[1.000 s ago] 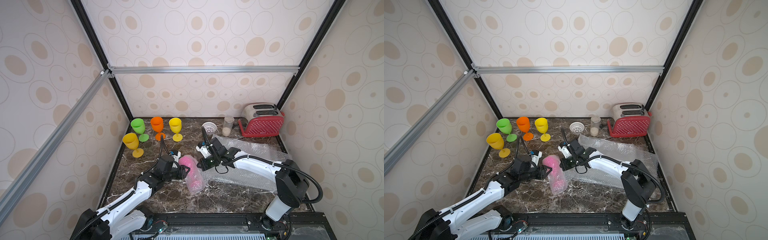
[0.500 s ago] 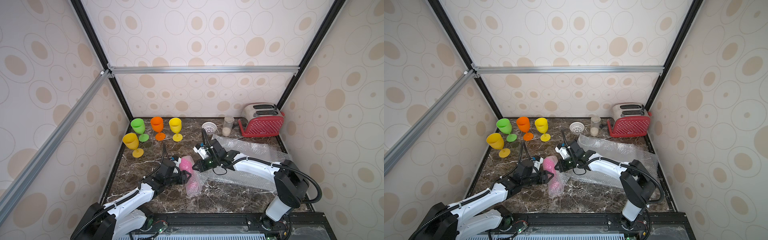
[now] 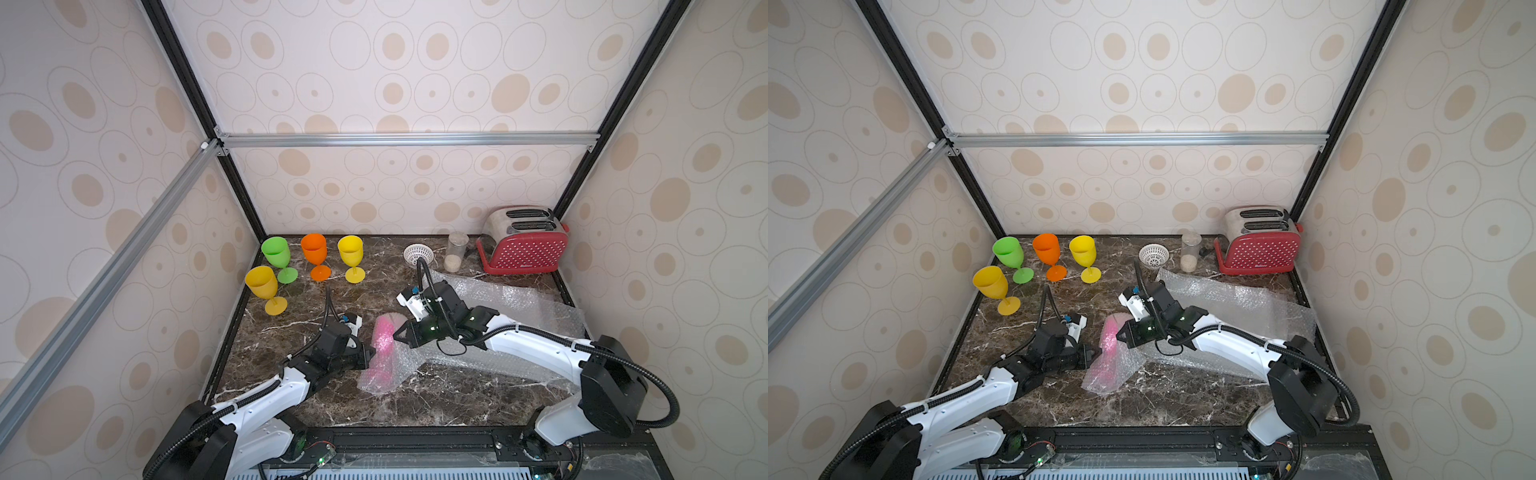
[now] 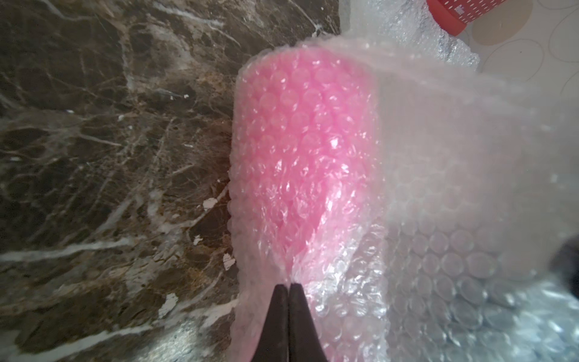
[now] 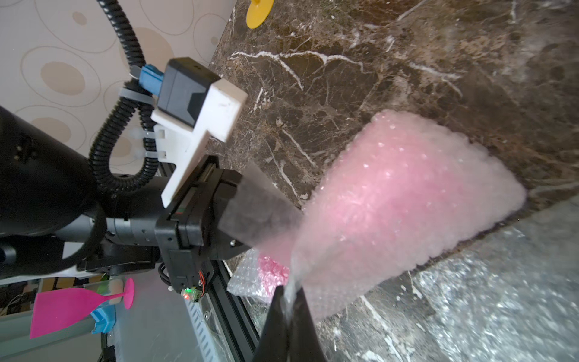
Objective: Unpack wine glasses from bubble wrap
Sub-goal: Unwrap the bubble wrap at the center of the board.
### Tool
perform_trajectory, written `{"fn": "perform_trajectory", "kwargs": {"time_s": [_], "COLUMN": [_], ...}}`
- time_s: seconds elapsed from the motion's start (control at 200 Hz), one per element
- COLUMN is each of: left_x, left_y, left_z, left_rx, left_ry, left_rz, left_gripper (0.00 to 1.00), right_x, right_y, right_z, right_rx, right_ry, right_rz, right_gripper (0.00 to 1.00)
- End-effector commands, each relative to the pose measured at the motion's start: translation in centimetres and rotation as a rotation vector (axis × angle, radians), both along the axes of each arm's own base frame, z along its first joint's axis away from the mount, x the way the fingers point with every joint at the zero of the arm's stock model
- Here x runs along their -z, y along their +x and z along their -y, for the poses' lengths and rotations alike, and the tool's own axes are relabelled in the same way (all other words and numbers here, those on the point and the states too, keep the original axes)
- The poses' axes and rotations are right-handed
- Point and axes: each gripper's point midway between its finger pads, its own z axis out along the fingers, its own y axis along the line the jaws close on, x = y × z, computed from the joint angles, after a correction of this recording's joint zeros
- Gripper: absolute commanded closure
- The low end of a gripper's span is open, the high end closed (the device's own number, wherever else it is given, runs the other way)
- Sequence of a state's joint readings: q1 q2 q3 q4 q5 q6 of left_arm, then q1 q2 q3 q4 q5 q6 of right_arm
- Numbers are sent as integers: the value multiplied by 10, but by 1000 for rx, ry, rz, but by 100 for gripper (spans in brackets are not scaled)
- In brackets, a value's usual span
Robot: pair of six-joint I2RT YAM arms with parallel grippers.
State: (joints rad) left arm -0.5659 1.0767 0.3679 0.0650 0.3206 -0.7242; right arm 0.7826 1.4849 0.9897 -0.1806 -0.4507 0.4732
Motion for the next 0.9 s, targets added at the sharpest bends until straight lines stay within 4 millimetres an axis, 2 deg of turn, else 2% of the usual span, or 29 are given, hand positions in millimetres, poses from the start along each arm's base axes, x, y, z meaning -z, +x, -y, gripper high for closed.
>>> {"fn": "perform_trajectory", "kwargs": {"time_s": [0.0,0.33,0.455,0.62,0.845,0.895], "left_x": [4,21,29,18,-21,-31], "left_y": [2,5,6,11,25,27], "left_z": [-11,-43,-57,-51,-48,-47], "left_rx": [-25,-121,-175,-151,-142,-138], "left_ry": [41,113,156,145,152,142], "left_rz": [8,-36,-58,-43,25,43], "left_gripper": [100,100,100,99,71,69], "right_x": [7,31,39,38,32,30], "right_y": [3,2,0,-3,-1,-1], "right_z": [21,73,86,80,61,57], "right_rx": [57,199,229,202,160,151], "right_ry": [-36,-94,-115,-93,-52,-47], "right_rz": [5,-32,-41,-62,-65,-60], "right_gripper": [100,100,100,100,100,100]}}
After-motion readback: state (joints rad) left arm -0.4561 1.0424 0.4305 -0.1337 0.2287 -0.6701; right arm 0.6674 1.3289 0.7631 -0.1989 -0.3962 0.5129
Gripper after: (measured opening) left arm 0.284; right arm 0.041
